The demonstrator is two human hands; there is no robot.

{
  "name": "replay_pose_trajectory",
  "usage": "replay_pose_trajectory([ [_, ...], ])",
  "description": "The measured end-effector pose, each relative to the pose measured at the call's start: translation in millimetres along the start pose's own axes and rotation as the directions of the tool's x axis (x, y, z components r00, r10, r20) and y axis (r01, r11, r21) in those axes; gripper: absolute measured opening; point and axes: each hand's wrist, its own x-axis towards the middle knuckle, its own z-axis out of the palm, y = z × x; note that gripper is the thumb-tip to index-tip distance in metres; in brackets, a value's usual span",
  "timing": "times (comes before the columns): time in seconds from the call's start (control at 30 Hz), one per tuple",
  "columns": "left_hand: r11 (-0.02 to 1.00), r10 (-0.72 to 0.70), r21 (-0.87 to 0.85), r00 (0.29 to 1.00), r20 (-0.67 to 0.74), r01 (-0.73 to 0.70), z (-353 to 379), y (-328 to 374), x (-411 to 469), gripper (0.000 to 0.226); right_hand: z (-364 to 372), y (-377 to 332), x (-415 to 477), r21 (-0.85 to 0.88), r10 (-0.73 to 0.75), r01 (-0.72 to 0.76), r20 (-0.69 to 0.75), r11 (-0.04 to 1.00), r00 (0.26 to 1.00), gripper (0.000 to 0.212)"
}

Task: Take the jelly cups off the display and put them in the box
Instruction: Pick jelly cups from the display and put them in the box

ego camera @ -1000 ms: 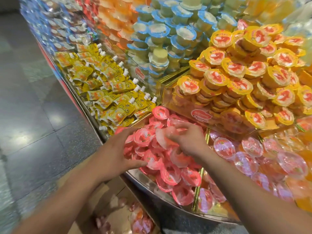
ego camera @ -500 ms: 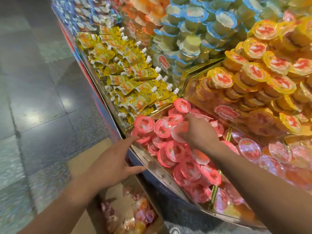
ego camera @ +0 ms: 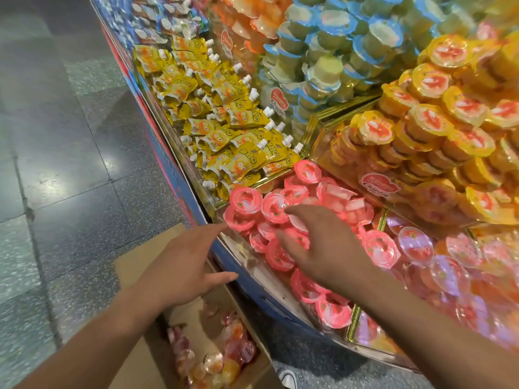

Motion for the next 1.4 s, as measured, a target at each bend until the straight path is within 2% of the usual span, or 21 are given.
replay_pose_trajectory([
  [0.07, 0.997, -0.014, 0.078, 1.000, 0.015, 0.013, 1, -10, -6, 0.106, 21, -9, -14, -0.043, -0.126, 0.127, 0.020, 0.991, 0.992, 0.058],
  [0.13, 0.990, -0.018, 0.141, 1.000, -0.006, 0.018, 4, -21, -15, 0.110, 40, -18, -24, -0.055, -0.193, 0.195, 0.042, 0.979, 0.980, 0.063],
  [0.23, 0.976, -0.066, 0.207, 0.998, 0.005, 0.064, 6, -31, -32, 0.114, 61, -30, -31, -0.076, -0.189, 0.203, 0.162, 0.976, 0.969, 0.081],
  [0.37, 0.980, -0.115, 0.170, 0.993, 0.039, 0.107, 17, -54, -59, 0.115, 91, -45, -40, -0.078, -0.193, 0.225, 0.295, 0.971, 0.936, 0.094],
  [0.53, 0.965, -0.154, 0.227, 0.985, 0.077, 0.133, 70, -98, -84, 0.120, 165, -63, -59, 0.016, -0.264, 0.269, 0.257, 0.963, 0.930, 0.090],
  [0.7, 0.969, -0.163, 0.200, 0.984, 0.066, 0.147, 140, -157, -92, 0.113, 263, -66, -70, 0.036, -0.241, 0.244, 0.332, 0.969, 0.912, 0.094],
  [0.87, 0.961, -0.211, 0.206, 0.971, 0.113, 0.185, 219, -210, -89, 0.124, 364, -43, -73, 0.011, -0.219, 0.241, 0.455, 0.970, 0.863, 0.094],
  [1.0, 0.955, -0.253, 0.202, 0.954, 0.161, 0.219, 282, -243, -77, 0.113, 432, -16, -70, -0.020, -0.224, 0.269, 0.499, 0.963, 0.837, 0.089],
  [1.17, 0.945, -0.241, 0.262, 0.957, 0.162, 0.194, 356, -280, -50, 0.099, 501, 22, -60, -0.087, -0.233, 0.316, 0.503, 0.945, 0.833, 0.089],
  [1.4, 0.953, -0.191, 0.266, 0.968, 0.160, 0.144, 413, -306, -6, 0.089, 569, 60, -46, -0.104, -0.191, 0.299, 0.562, 0.949, 0.804, 0.086],
])
